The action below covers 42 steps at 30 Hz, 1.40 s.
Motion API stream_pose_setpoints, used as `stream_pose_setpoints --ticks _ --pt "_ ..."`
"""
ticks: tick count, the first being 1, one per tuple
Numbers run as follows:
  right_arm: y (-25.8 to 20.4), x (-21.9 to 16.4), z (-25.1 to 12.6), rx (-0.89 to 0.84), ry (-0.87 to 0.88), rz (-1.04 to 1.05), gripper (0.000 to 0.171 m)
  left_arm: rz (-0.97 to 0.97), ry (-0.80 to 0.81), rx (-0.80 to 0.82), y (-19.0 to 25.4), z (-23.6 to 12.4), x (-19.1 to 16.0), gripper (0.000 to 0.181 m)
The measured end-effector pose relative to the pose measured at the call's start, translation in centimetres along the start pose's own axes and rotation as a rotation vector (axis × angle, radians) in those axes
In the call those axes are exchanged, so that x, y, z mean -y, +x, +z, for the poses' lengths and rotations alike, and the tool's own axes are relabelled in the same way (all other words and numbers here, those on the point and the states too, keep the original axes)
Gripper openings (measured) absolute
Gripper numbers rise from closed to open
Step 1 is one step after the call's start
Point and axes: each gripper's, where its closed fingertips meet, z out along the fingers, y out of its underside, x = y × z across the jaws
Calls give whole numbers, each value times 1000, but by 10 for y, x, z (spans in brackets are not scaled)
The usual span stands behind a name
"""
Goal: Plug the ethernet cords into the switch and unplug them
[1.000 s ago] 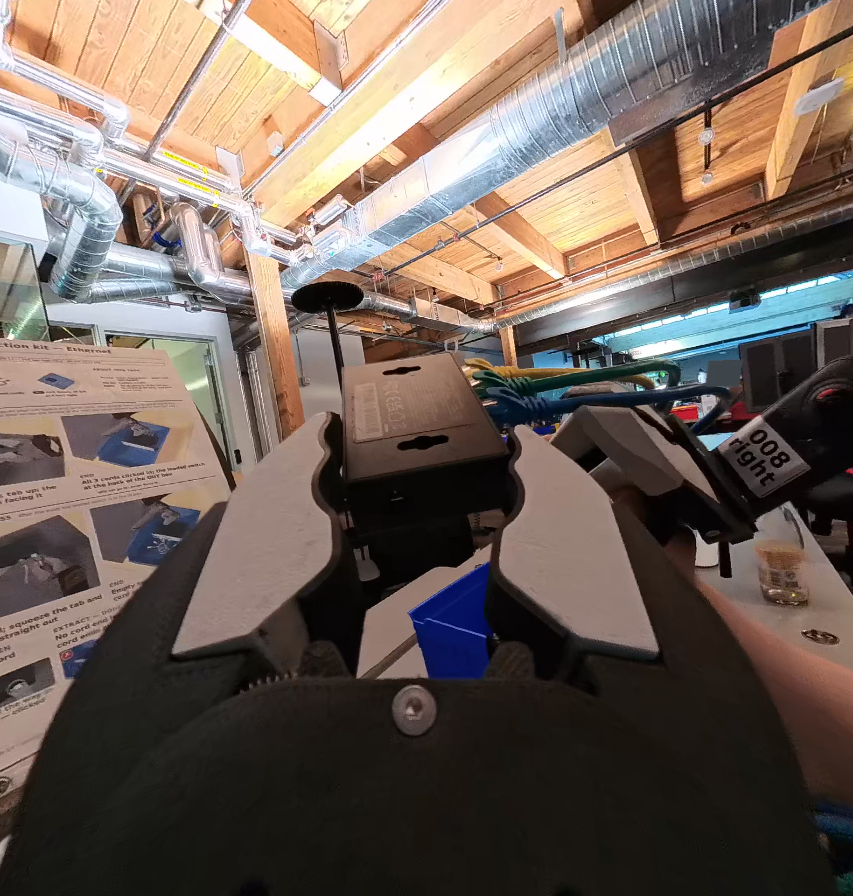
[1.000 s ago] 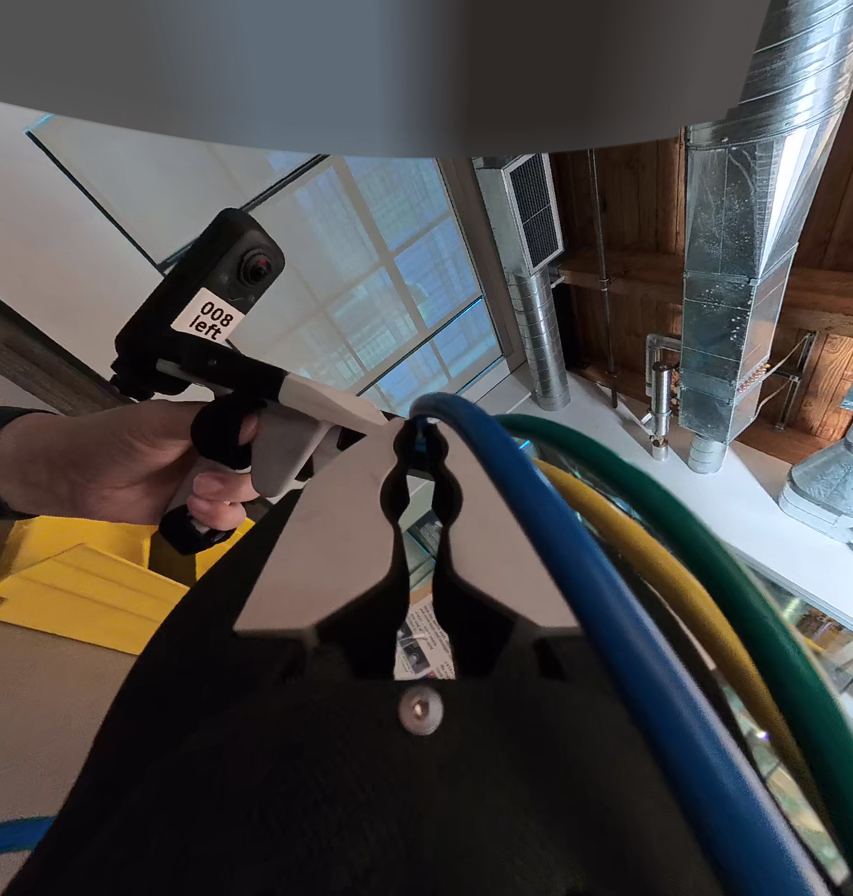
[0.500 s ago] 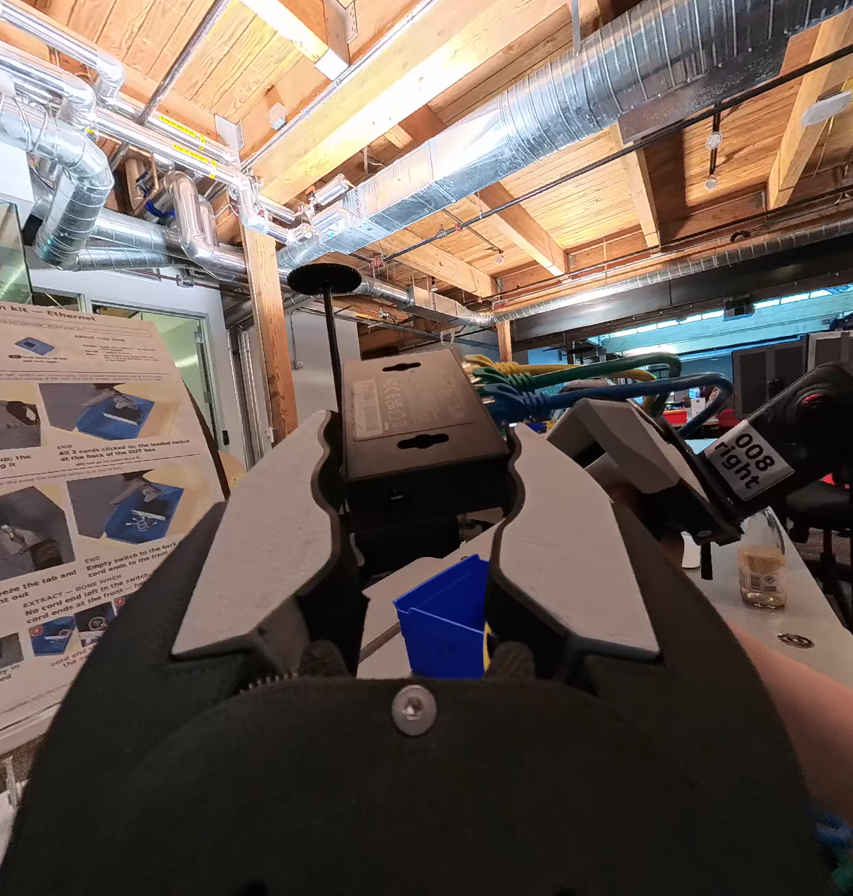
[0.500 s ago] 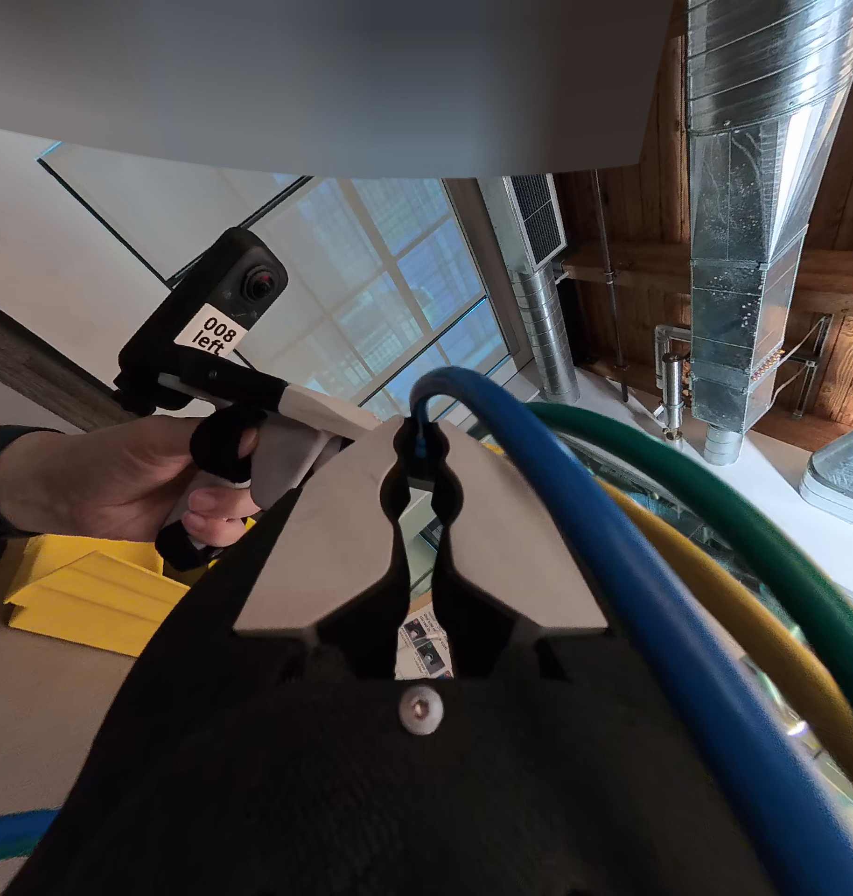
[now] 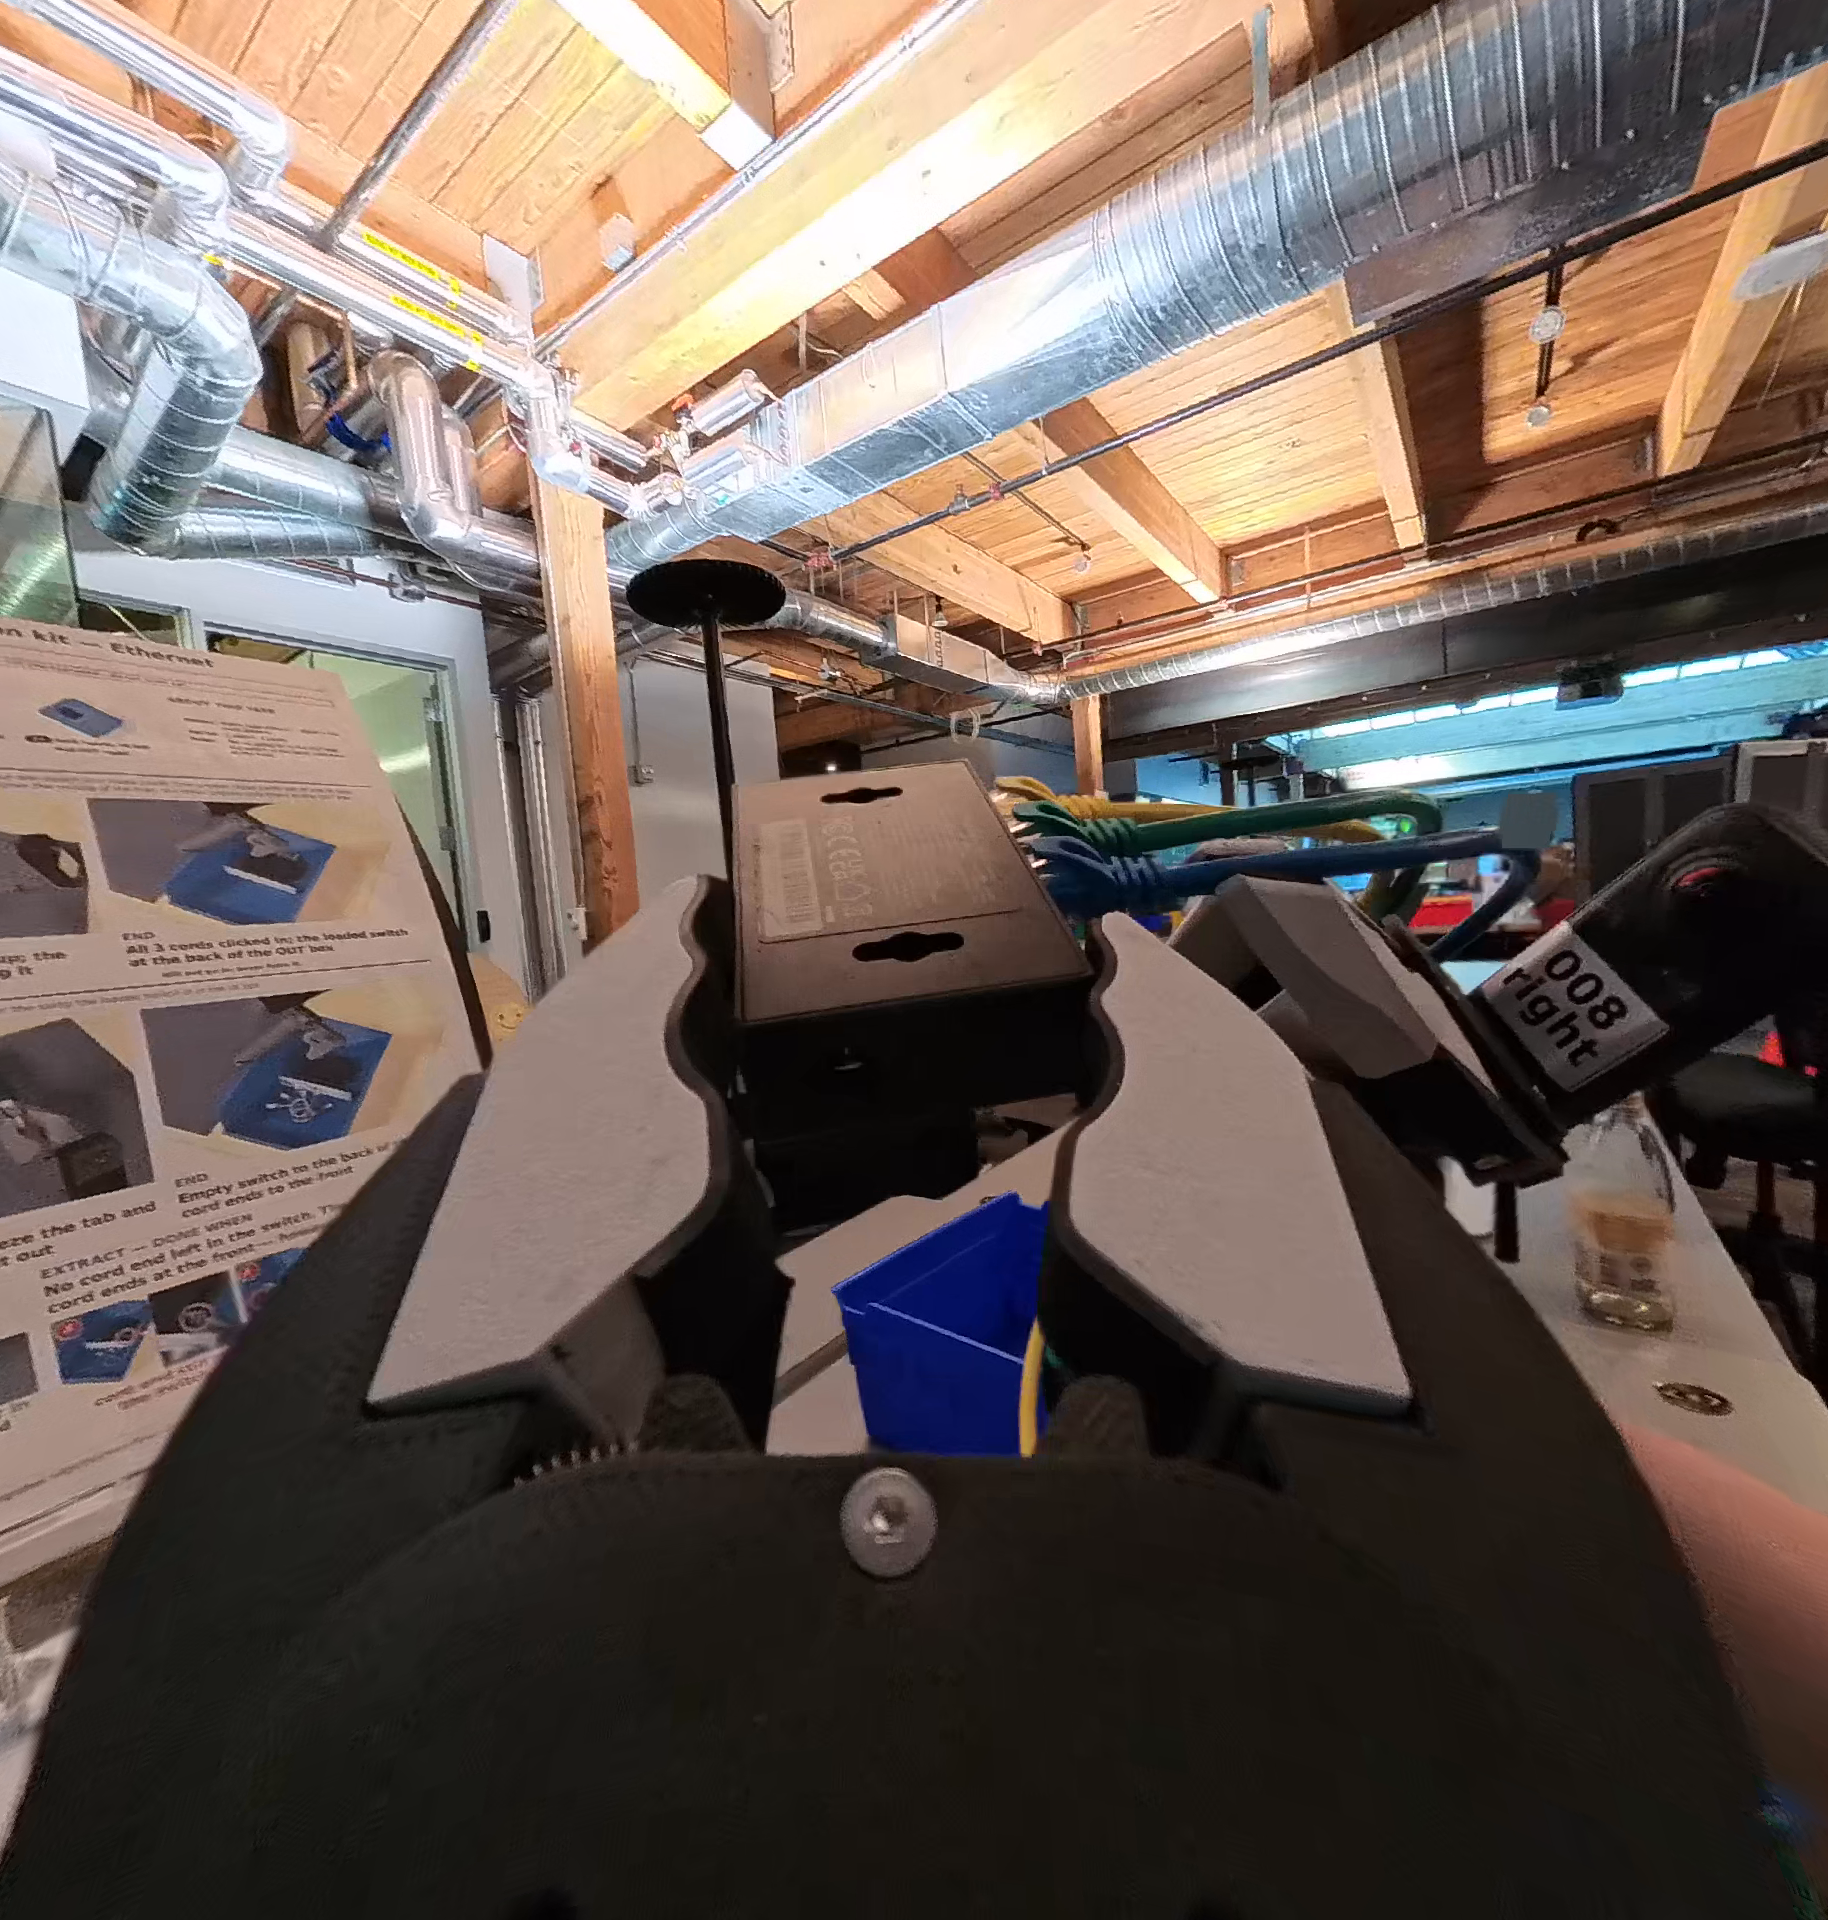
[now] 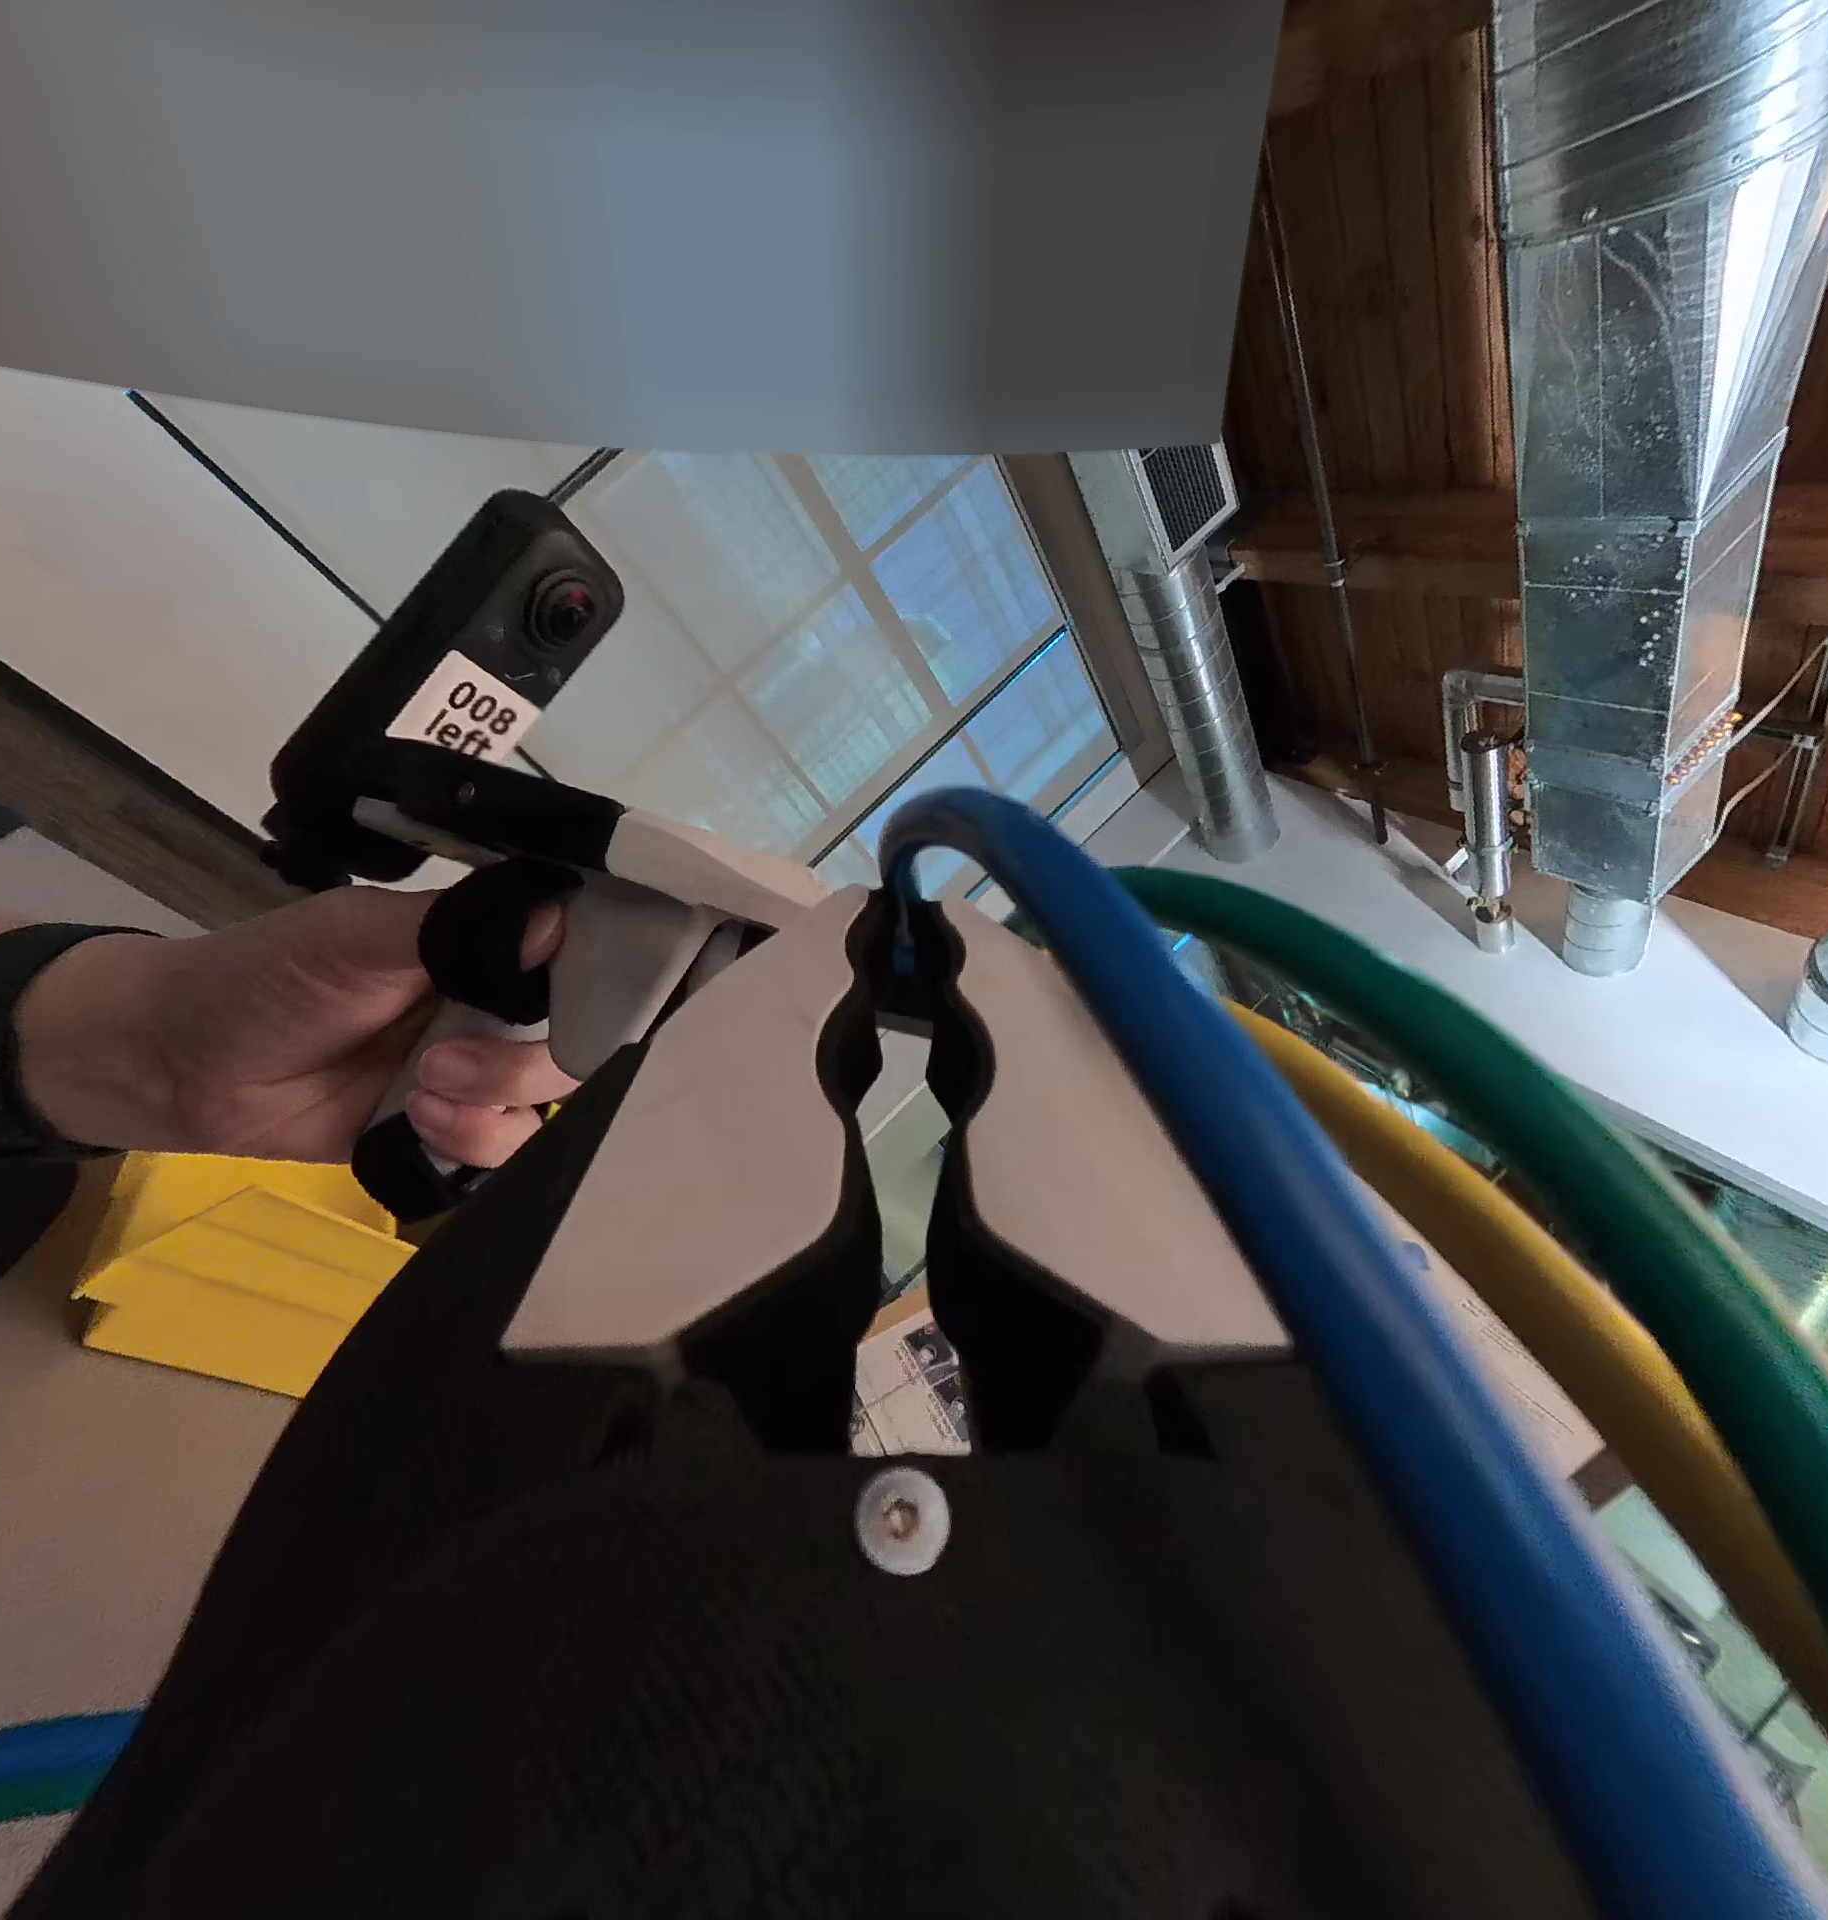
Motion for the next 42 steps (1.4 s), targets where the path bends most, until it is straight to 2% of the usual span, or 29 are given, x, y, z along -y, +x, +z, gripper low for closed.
stream_pose_setpoints --ticks 1,6,9,12,20,24,30,34,35,37,40,42 --pt "0 -1 0 2 1 1 8 11 -4 3 -1 0 1 63" --pt "7 -18 4 -42 -56 15 9 227 -46 105 -13 -1 5 63" --pt "7 -14 5 -55 -4 49 7 345 -46 118 -10 -3 13 63" --pt "3 -5 6 -89 9 17 7 330 -11 97 -5 -6 20 63" --pt "-1 -10 5 -44 9 104 4 256 16 81 -2 -8 23 63" --pt "0 -14 6 -48 13 146 7 305 19 117 -2 -7 26 63" --pt "0 -36 15 -61 42 332 8 437 -92 185 -23 -7 22 63" --pt "-3 -62 22 -67 -4 571 8 551 -114 286 -54 -20 32 63" --pt "-10 -74 27 -27 -69 664 6 561 -114 307 -61 -24 36 63" --pt "-44 -84 35 203 -187 846 7 568 -133 333 -76 -31 40 63" --pt "-102 -62 29 631 -287 1005 7 591 -159 326 -90 -40 42 62" --pt "-117 -36 23 768 -285 968 8 604 -153 247 -84 -43 42 61"
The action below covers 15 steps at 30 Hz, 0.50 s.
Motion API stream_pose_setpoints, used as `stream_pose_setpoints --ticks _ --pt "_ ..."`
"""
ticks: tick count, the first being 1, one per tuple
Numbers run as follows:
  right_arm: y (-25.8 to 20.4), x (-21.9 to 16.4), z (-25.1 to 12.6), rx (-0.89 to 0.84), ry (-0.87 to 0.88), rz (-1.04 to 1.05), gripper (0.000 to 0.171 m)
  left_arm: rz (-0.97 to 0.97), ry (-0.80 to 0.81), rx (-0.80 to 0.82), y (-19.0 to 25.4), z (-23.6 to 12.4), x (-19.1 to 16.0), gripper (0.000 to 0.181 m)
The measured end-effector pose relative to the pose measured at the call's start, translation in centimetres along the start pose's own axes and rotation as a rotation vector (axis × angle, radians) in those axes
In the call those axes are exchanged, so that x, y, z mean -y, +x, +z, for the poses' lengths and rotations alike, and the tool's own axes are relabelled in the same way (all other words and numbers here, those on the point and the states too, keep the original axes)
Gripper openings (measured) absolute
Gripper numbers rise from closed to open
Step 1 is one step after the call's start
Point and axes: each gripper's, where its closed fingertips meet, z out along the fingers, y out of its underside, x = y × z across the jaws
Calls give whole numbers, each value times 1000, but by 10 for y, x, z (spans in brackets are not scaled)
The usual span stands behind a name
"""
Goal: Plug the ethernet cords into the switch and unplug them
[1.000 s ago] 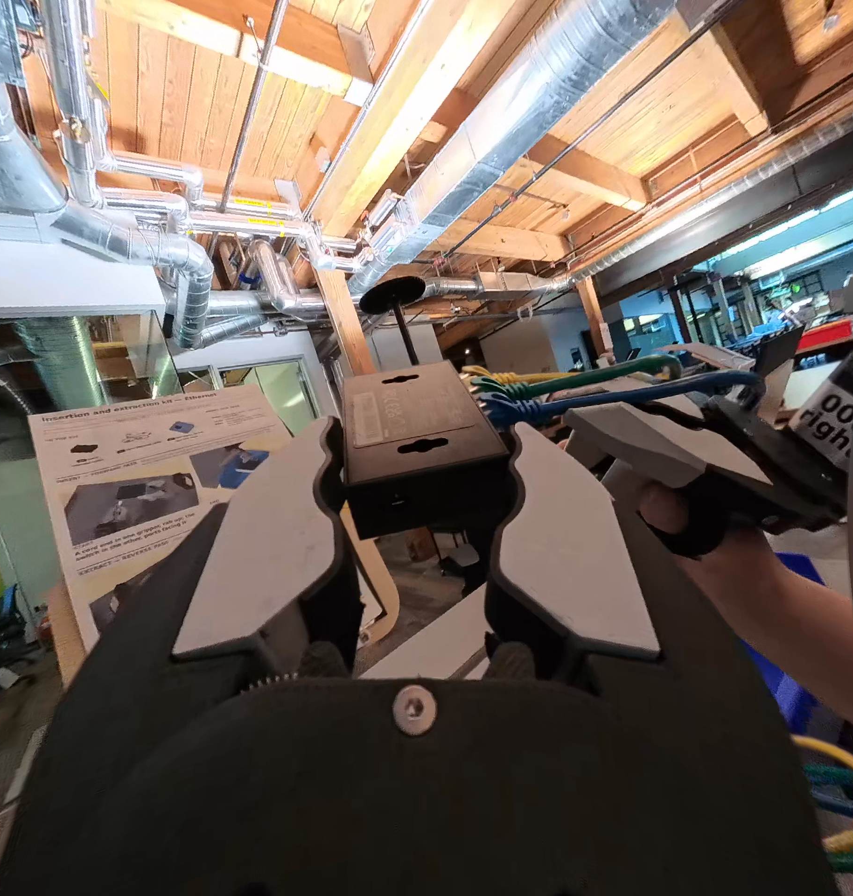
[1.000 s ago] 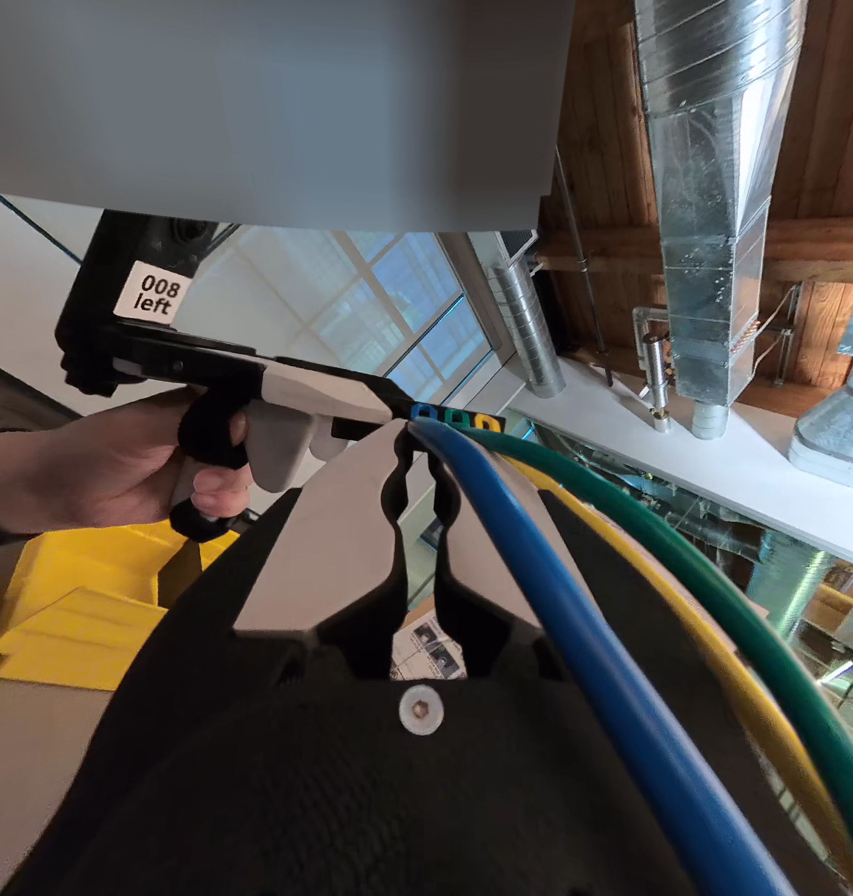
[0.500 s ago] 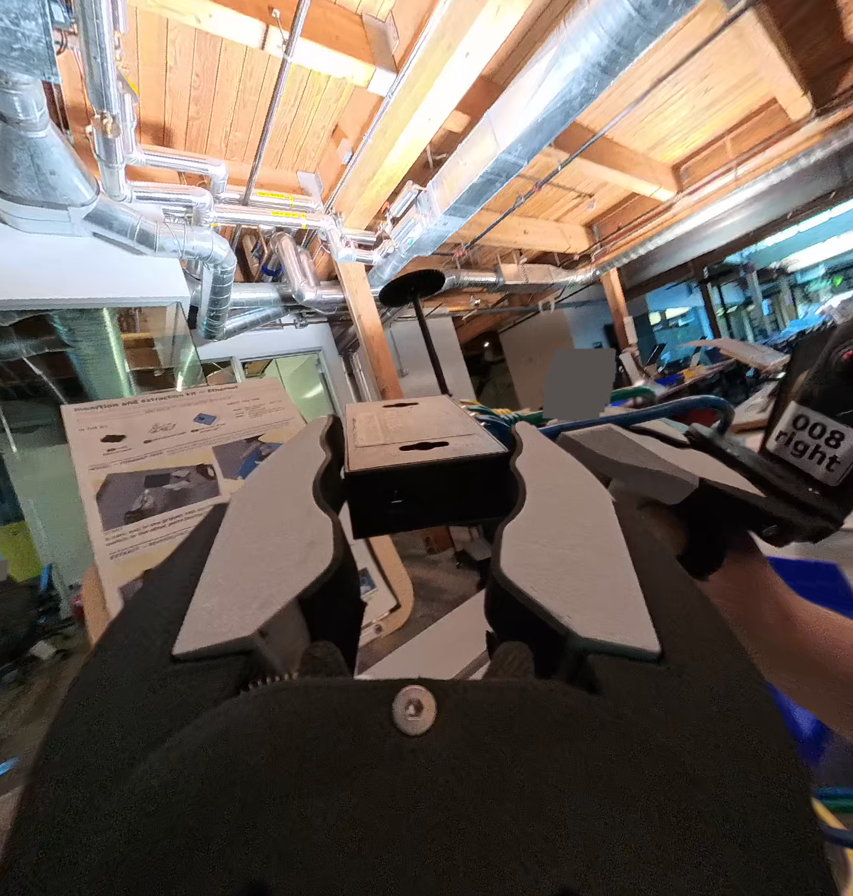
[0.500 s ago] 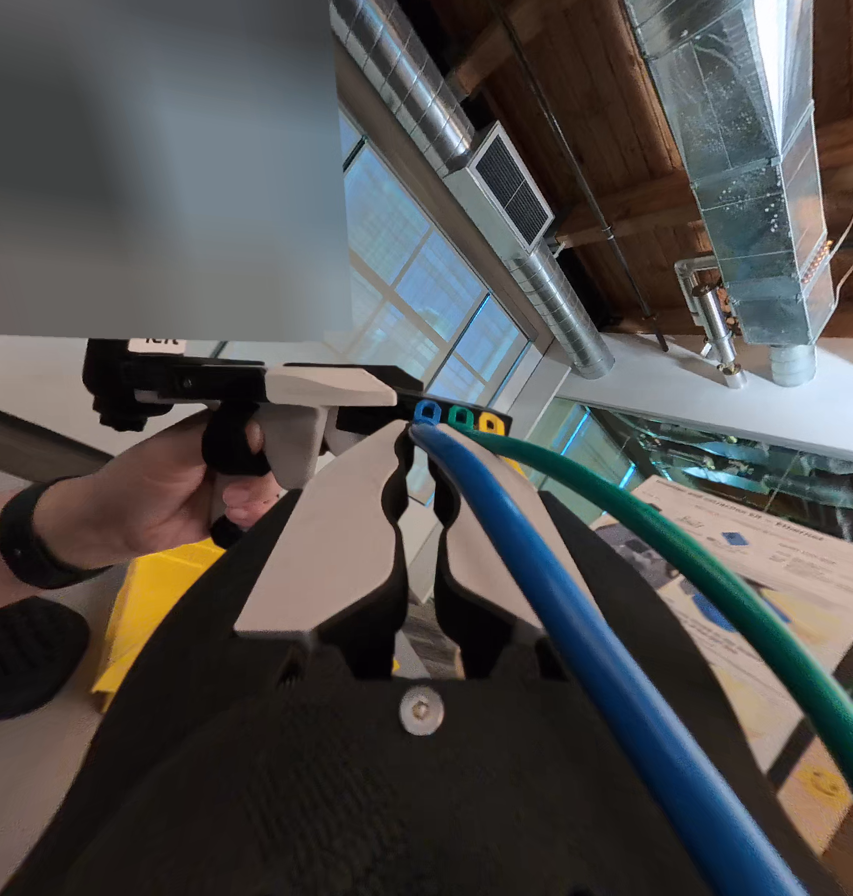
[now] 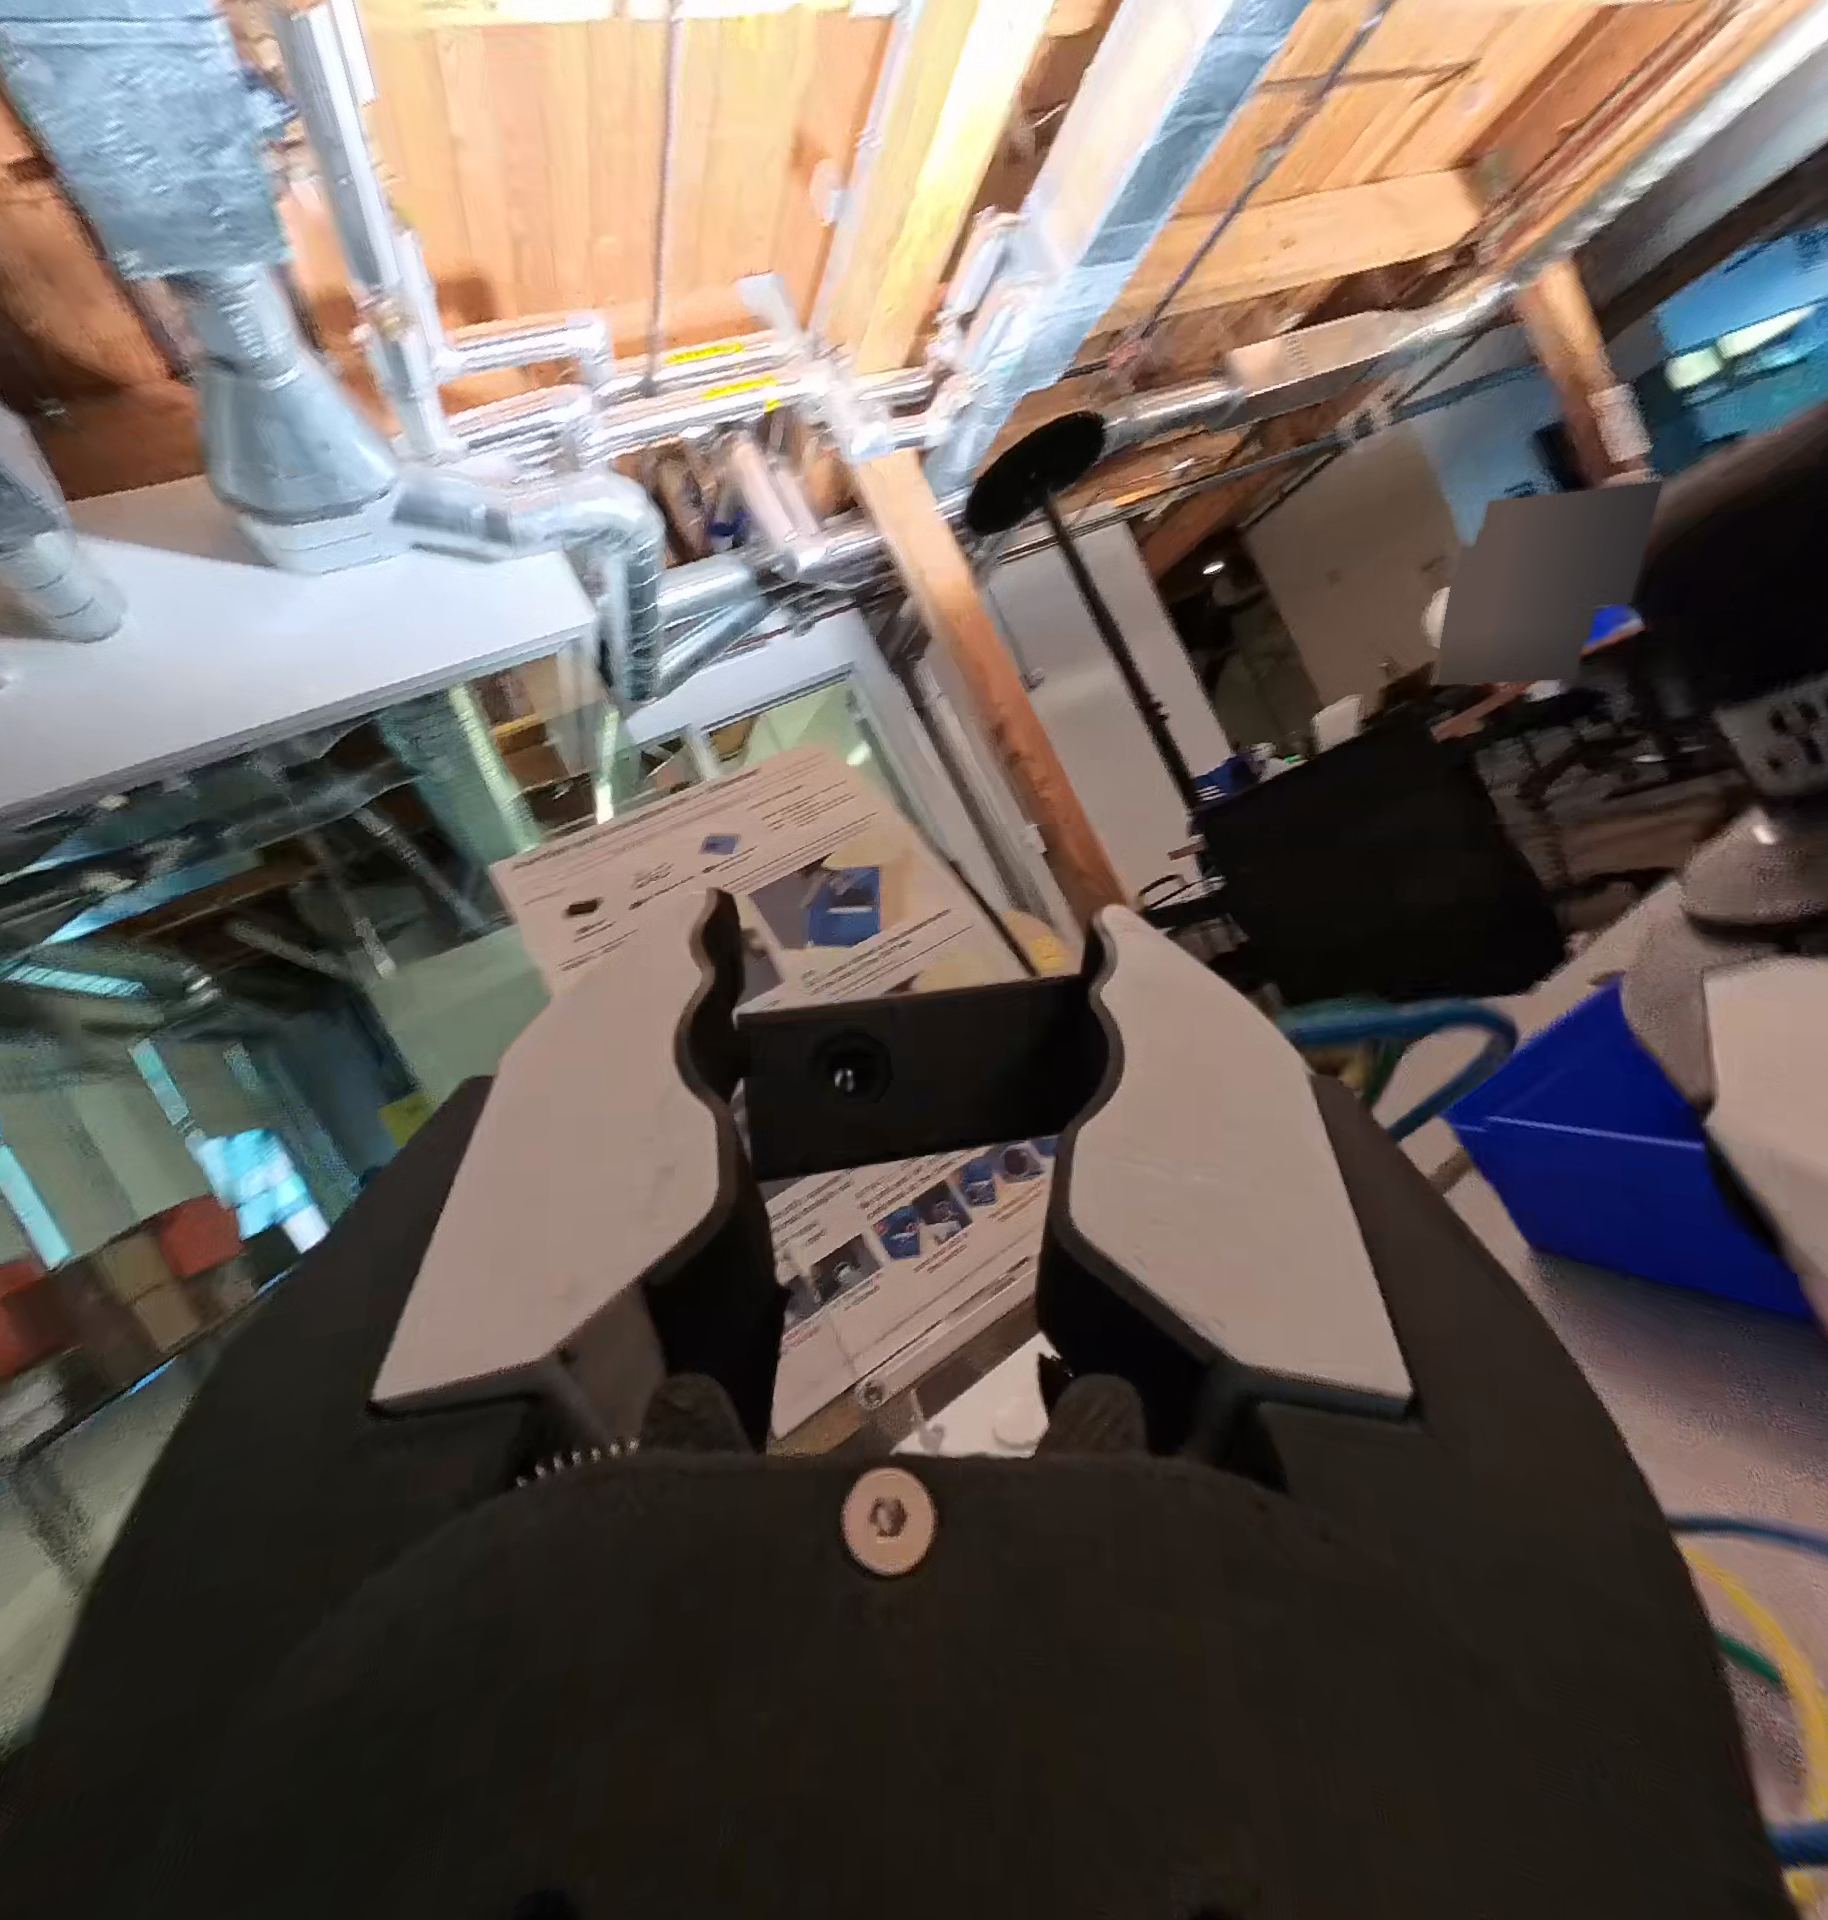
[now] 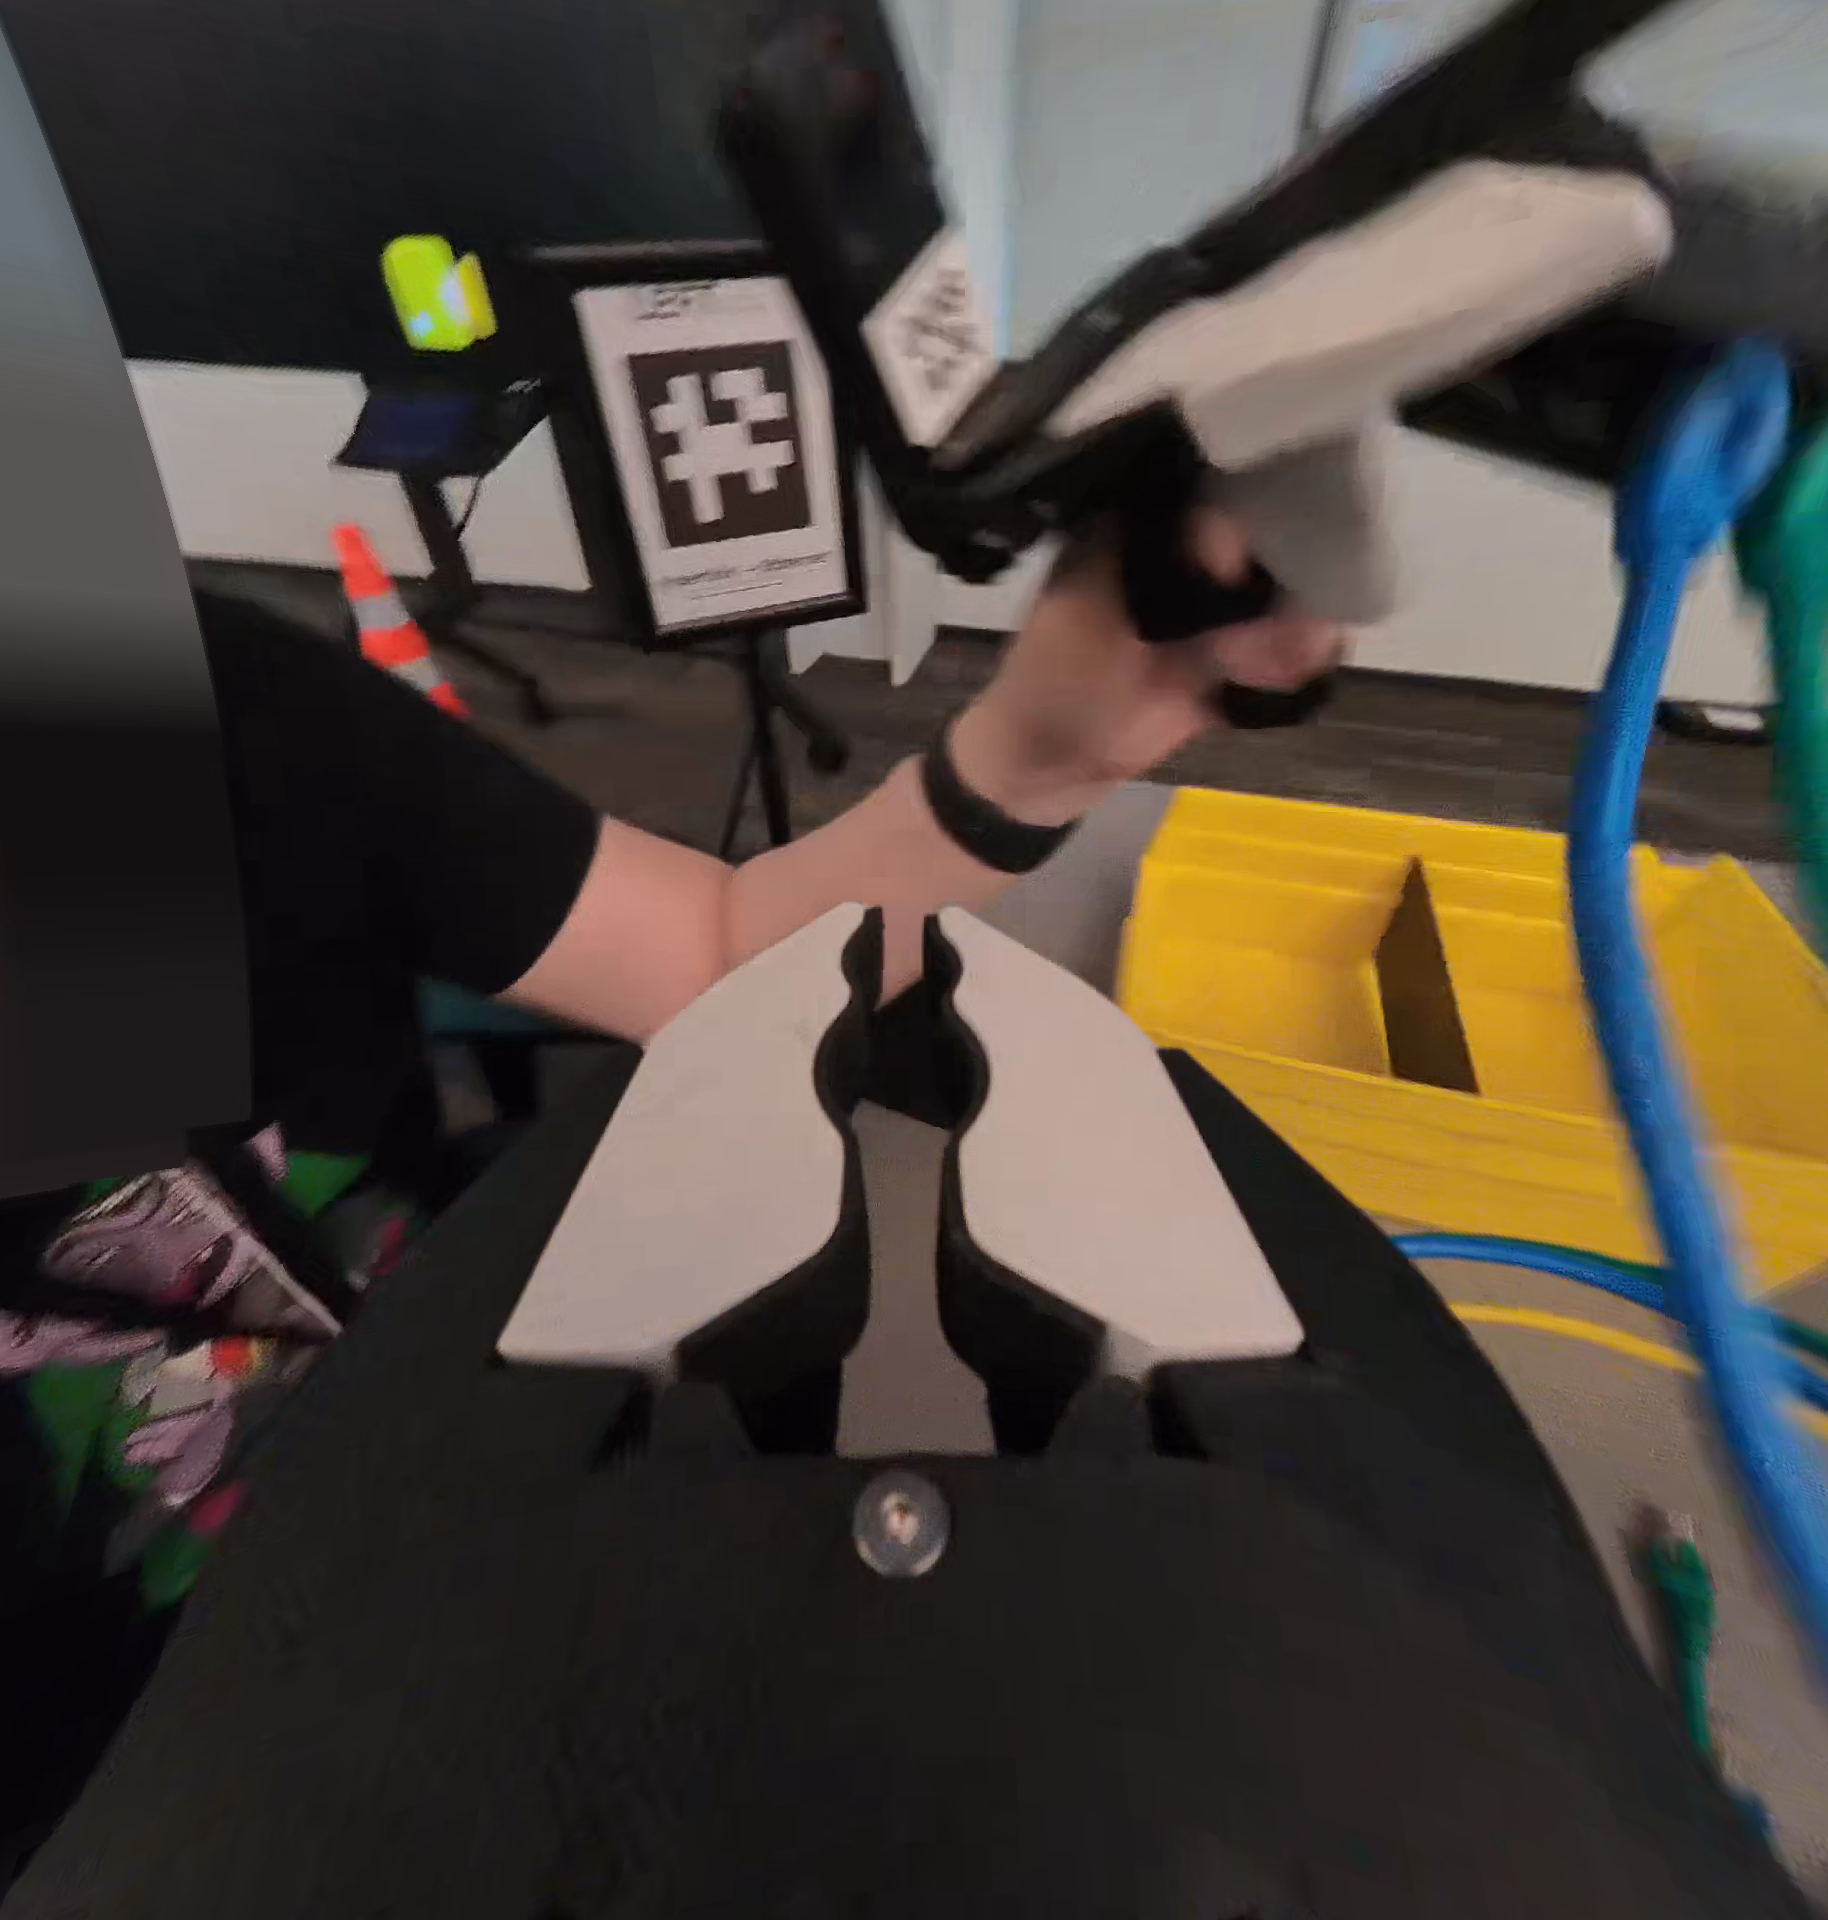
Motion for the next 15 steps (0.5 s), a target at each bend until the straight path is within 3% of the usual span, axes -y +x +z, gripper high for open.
stream_pose_setpoints --ticks 3,5,8,12,15 --pt "-20 37 -15 -60 130 -127 20 28 24 -166 22 -4 -1 60" --pt "10 49 -43 -249 241 -124 19 25 -31 -249 39 0 -15 60" --pt "94 0 -68 -545 134 -55 40 -25 -96 -328 59 10 -36 60" --pt "105 -20 -44 -557 76 -173 75 -78 -187 -408 80 18 -57 60" --pt "88 -19 -37 -474 75 -290 70 -84 -167 -521 103 14 -53 60"
